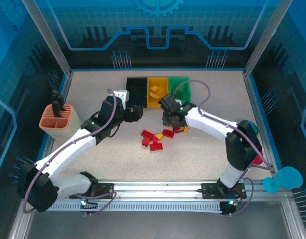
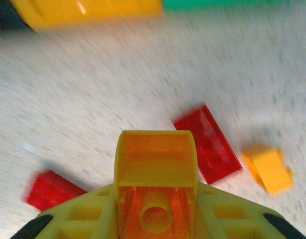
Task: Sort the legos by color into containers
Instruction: Pick up the lego from the center of the table, then place the lego in the container.
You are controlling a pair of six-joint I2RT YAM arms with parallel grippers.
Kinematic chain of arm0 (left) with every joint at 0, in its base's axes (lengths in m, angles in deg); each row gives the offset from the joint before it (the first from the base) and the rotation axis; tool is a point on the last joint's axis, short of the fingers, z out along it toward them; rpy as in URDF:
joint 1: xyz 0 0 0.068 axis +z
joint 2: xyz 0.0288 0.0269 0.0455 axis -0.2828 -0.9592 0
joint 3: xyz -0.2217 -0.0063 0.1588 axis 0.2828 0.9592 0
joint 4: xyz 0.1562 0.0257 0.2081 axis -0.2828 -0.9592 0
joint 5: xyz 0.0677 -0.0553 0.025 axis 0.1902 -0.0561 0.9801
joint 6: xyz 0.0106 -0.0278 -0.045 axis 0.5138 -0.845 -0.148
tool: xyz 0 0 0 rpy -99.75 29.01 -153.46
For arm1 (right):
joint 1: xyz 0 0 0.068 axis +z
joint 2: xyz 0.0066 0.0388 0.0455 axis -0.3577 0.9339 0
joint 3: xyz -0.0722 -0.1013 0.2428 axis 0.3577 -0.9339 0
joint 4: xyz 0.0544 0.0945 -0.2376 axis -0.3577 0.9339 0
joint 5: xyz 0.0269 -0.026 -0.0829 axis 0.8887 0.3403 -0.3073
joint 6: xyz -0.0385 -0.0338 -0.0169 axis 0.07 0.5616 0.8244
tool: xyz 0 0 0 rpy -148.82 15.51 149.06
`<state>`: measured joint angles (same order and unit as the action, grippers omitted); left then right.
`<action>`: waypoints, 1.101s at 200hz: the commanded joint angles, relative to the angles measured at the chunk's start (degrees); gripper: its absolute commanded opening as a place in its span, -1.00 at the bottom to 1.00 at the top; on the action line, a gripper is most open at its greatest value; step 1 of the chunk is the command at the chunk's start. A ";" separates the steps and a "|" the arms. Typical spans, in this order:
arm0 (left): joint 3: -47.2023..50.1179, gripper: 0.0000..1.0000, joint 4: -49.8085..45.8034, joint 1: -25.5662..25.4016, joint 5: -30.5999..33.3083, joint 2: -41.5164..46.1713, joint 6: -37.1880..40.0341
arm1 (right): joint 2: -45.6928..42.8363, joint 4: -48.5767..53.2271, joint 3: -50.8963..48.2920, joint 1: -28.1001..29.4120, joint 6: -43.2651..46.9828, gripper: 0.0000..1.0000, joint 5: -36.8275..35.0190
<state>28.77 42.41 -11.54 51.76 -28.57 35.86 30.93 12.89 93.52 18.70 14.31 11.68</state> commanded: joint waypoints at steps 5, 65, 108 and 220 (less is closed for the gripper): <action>3.59 0.81 -0.61 -0.41 -2.72 2.49 -2.95 | 5.62 -1.67 9.59 -3.35 6.60 -0.40 2.50; 7.69 0.80 -2.89 -4.96 -0.47 3.23 -4.05 | 24.88 3.15 34.80 -7.52 11.25 -0.41 6.89; 8.19 0.80 -3.31 -6.07 -0.07 4.80 -4.83 | 35.09 7.94 50.14 -9.16 11.94 -0.41 6.39; -0.56 0.78 -7.71 -12.84 -4.80 -6.73 2.00 | 10.78 -5.48 22.24 -8.88 11.44 0.34 3.04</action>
<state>32.66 37.40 -22.25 49.71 -31.37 34.09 51.32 14.24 123.75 9.85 25.57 15.70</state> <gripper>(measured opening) 0.894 0.669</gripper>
